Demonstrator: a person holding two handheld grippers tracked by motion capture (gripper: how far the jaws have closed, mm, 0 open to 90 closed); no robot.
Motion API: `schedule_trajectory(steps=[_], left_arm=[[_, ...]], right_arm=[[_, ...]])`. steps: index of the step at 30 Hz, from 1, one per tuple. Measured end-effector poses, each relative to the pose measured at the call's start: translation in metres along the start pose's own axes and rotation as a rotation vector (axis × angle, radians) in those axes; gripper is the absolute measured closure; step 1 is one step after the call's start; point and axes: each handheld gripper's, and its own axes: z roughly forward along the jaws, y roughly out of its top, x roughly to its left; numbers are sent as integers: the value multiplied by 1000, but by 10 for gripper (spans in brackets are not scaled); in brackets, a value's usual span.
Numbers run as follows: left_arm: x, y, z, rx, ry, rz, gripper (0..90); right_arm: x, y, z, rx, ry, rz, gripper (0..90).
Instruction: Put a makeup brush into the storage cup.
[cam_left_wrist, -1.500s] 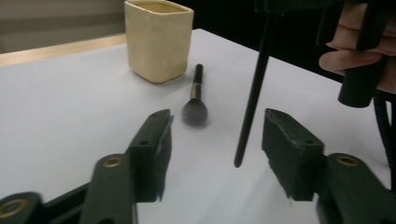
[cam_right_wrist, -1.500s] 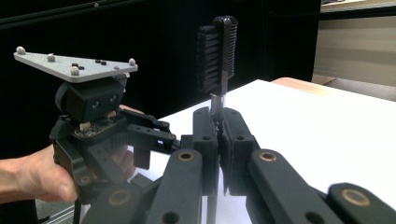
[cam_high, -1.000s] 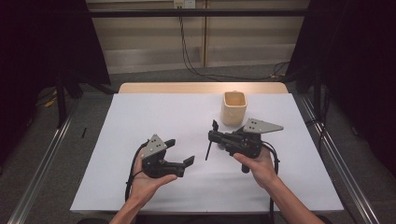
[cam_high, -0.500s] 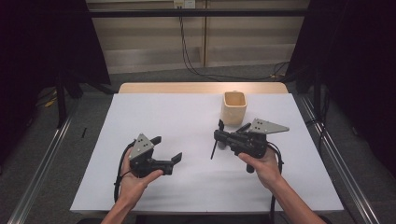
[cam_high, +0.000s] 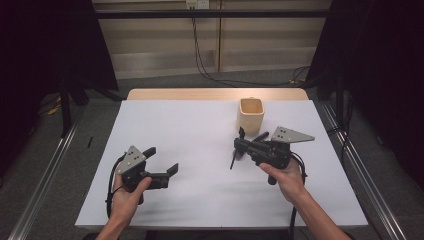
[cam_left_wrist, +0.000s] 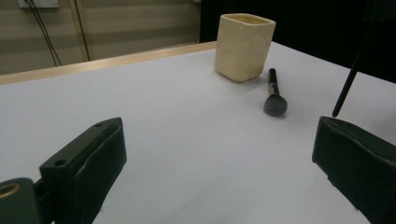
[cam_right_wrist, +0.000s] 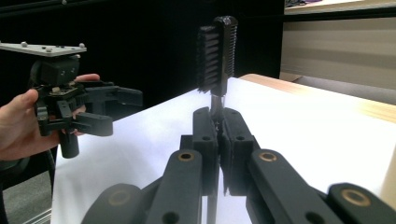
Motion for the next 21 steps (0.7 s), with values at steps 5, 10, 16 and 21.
schedule_trajectory(steps=[5,10,16,21], left_arm=[[9,-5,-11,-10,30,-5,32],[15,-9,-21,-31,45,-18,30],[21,-17,-33,-47,84,-29,33],[24,-21,-41,-47,89,-28,33]], right_arm=[[-3,1,-6,1,-21,-3,866],[-8,4,-11,-2,-43,-4,867],[-14,4,-15,-13,-63,0,866],[-19,5,-16,-20,-76,4,866]])
